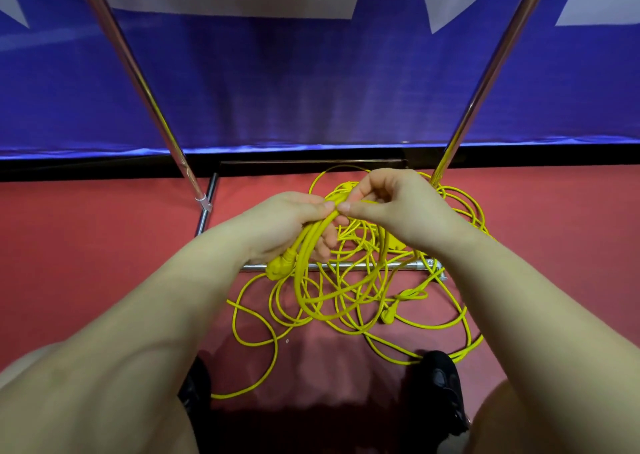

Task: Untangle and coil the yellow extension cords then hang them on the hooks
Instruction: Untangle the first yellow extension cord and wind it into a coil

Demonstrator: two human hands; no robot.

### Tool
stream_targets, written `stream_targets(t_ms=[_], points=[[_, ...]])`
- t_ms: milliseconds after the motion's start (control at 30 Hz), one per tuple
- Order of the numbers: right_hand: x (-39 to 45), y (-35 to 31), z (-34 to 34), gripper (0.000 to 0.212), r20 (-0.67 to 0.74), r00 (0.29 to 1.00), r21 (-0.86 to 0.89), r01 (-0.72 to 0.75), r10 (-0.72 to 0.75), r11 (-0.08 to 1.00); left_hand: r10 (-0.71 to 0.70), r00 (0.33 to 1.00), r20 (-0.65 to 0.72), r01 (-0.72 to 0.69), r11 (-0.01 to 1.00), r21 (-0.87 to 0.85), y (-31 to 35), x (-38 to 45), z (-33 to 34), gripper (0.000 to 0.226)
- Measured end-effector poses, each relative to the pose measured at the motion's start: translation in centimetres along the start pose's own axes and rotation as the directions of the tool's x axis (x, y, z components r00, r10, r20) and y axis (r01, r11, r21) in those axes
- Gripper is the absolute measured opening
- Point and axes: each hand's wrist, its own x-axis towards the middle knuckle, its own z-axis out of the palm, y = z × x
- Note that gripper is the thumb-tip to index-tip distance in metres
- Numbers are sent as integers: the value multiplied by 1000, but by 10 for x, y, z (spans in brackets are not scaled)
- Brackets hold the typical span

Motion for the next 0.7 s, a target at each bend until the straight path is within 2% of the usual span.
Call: stream_targets(t_ms=[100, 200, 233, 300, 367, 433, 467, 600, 700], points=[[1, 3, -3, 22, 51, 996, -8, -73, 74, 997, 56, 996, -72, -61, 996, -63, 1, 1, -3, 26], [0, 15, -7, 21, 201, 953, -383, -135, 225, 914, 90, 981, -171, -120, 978, -173, 7, 2, -12, 27], [0, 18, -8, 19, 209, 947, -434, -133, 243, 891, 93, 976, -198, -132, 972, -194, 8, 2, -15, 28], [2, 18, -11, 13, 123, 975, -341, -134, 185, 930, 93, 967, -238, -141, 971, -191, 10, 2, -20, 28], [5, 14, -17, 10, -99, 992, -105, -82, 72, 991, 76, 965, -251, -115, 983, -145, 11, 1, -23, 28], [6, 9, -22, 13, -276, 960, 38, 49, -37, 998, 44, 973, -227, -71, 991, -113, 12, -2, -23, 29], [6, 8, -23, 13, -304, 950, 49, 87, -68, 995, 26, 977, -211, -52, 992, -117, 12, -3, -22, 29], [7, 11, -23, 12, -218, 974, -14, 64, -65, 998, -53, 990, -133, 29, 984, -177, 16, -9, -20, 30], [7, 11, -22, 13, -126, 989, 6, 77, -76, 997, -80, 993, -88, 59, 973, -224, 19, -13, -19, 32]])
